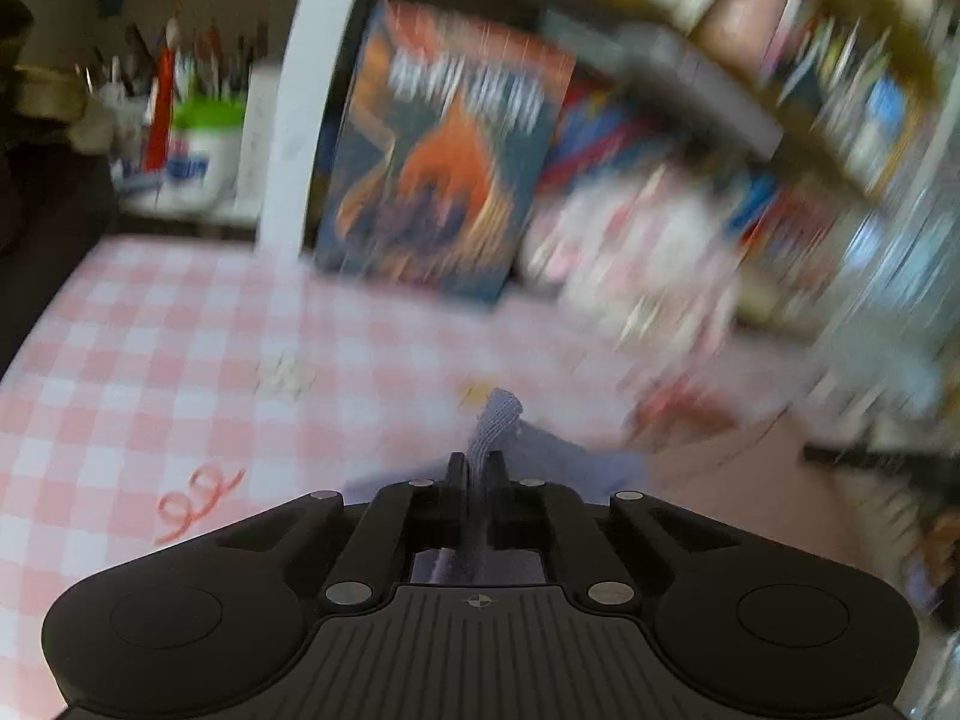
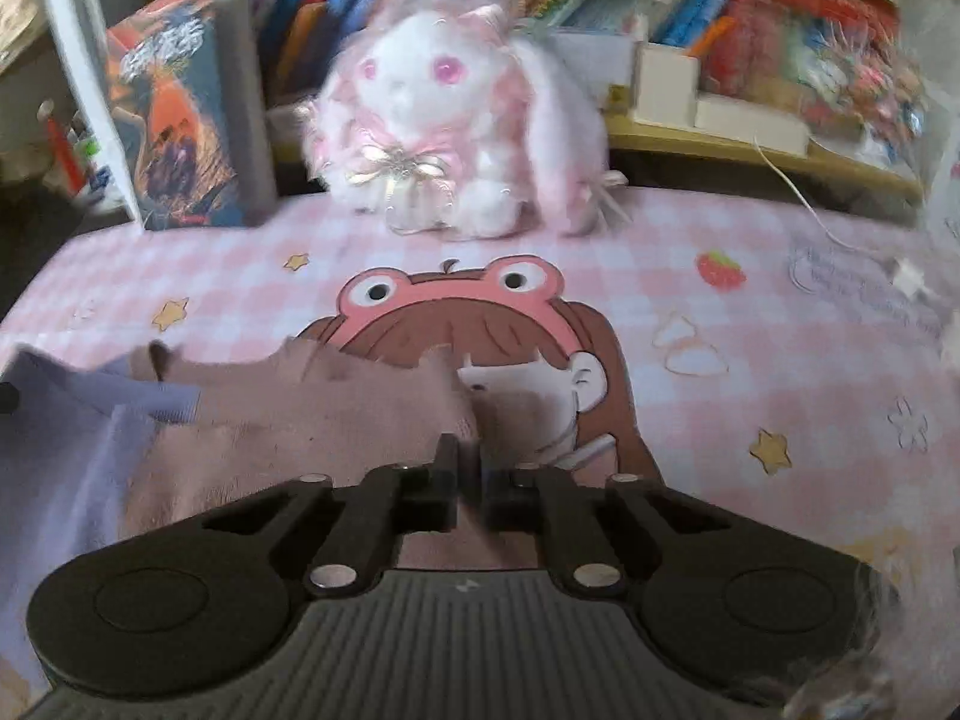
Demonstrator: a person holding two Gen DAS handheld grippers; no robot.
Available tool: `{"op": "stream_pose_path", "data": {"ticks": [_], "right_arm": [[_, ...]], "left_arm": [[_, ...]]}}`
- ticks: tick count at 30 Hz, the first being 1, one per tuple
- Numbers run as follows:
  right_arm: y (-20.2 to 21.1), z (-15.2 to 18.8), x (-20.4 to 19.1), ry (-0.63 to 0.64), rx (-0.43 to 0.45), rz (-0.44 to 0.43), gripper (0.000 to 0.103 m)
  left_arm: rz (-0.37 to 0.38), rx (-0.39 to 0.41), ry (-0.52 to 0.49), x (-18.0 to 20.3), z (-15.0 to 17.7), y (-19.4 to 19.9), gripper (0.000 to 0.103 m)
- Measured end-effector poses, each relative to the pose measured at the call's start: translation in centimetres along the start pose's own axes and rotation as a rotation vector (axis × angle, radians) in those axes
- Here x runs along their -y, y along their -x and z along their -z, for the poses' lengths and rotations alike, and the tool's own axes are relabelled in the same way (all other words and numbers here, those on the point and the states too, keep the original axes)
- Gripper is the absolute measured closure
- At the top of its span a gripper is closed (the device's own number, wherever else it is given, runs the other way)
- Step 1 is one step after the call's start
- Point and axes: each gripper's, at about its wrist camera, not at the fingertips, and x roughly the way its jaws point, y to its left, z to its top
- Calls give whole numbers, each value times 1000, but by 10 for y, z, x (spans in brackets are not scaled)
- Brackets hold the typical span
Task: Fold clothes
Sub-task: 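Lower the folded sweater onto the mat and open both grippers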
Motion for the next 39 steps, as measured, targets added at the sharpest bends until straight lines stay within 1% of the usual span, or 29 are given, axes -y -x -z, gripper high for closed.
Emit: {"op": "stream_pose_path", "data": {"ticks": [1, 2, 5, 7, 8, 9, 12, 13, 14, 15, 16, 17, 18, 20, 21, 22, 23, 24, 25, 27, 30, 33, 34, 36, 37, 38, 39], "right_arm": [[4, 1, 6, -34, 16, -6, 97], [9, 1, 11, -68, 32, -12, 97], [22, 3, 28, -171, 81, -30, 97], [-5, 7, 32, -190, 6, -23, 97], [-17, 10, 30, -177, -26, -13, 95], [-20, 11, 30, -173, -20, -15, 95], [-18, 9, 35, -181, -6, -15, 89], [-14, 9, 36, -180, 0, -10, 84], [-10, 9, 38, -179, 6, -5, 76], [-6, 8, 38, -179, 18, 2, 75], [-1, 8, 38, -179, 30, 5, 75], [2, 8, 39, -180, 38, 3, 75], [5, 7, 38, -181, 43, 2, 75], [6, 5, 36, -173, 49, -3, 75], [6, 5, 34, -167, 49, -1, 75], [3, 3, 34, -162, 45, 2, 75], [-1, 2, 34, -163, 30, 3, 81], [-7, 2, 36, -171, 10, 0, 88], [-12, 2, 38, -180, -11, -5, 96], [-19, 4, 42, -209, -26, 7, 96], [-22, 7, 48, -265, -27, 9, 96], [-20, 7, 49, -267, -24, 7, 95], [-18, 6, 48, -255, -22, 11, 94], [-7, 3, 45, -227, 8, 20, 89], [-2, 1, 43, -213, 24, 24, 82], [5, -1, 42, -195, 44, 20, 71], [12, -3, 41, -178, 65, 16, 67]], "left_arm": [[17, 28, 17, -2, -2, 6, 99], [4, 12, 26, -7, -1, 0, 99], [-53, -105, 52, -25, 10, -41, 99], [-85, -152, 47, -28, 17, -57, 98], [-88, -152, 47, -28, 18, -58, 97], [-84, -150, 54, -29, 17, -57, 93], [-64, -135, 83, -34, 15, -51, 92], [-54, -121, 100, -36, 13, -46, 90], [-50, -103, 112, -36, 10, -41, 87], [-48, -82, 119, -34, 8, -37, 75], [-41, -63, 118, -32, 7, -33, 58], [-34, -52, 111, -30, 6, -31, 51], [-27, -45, 100, -27, 6, -31, 47], [-27, -60, 89, -25, 6, -37, 48], [-39, -76, 93, -26, 7, -42, 52], [-61, -97, 98, -29, 9, -48, 64], [-76, -105, 100, -32, 10, -51, 73], [-89, -113, 104, -35, 10, -54, 86], [-82, -113, 125, -39, 10, -55, 86], [-68, -112, 159, -46, 10, -56, 86], [-68, -111, 149, -46, 11, -55, 85], [-70, -107, 165, -48, 10, -50, 83], [-81, -100, 172, -47, 8, -46, 80], [-108, -77, 170, -44, 4, -35, 75], [-113, -60, 164, -42, 3, -28, 73], [-114, -41, 162, -40, 2, -19, 72], [-114, -19, 166, -37, 2, -10, 68]]}}
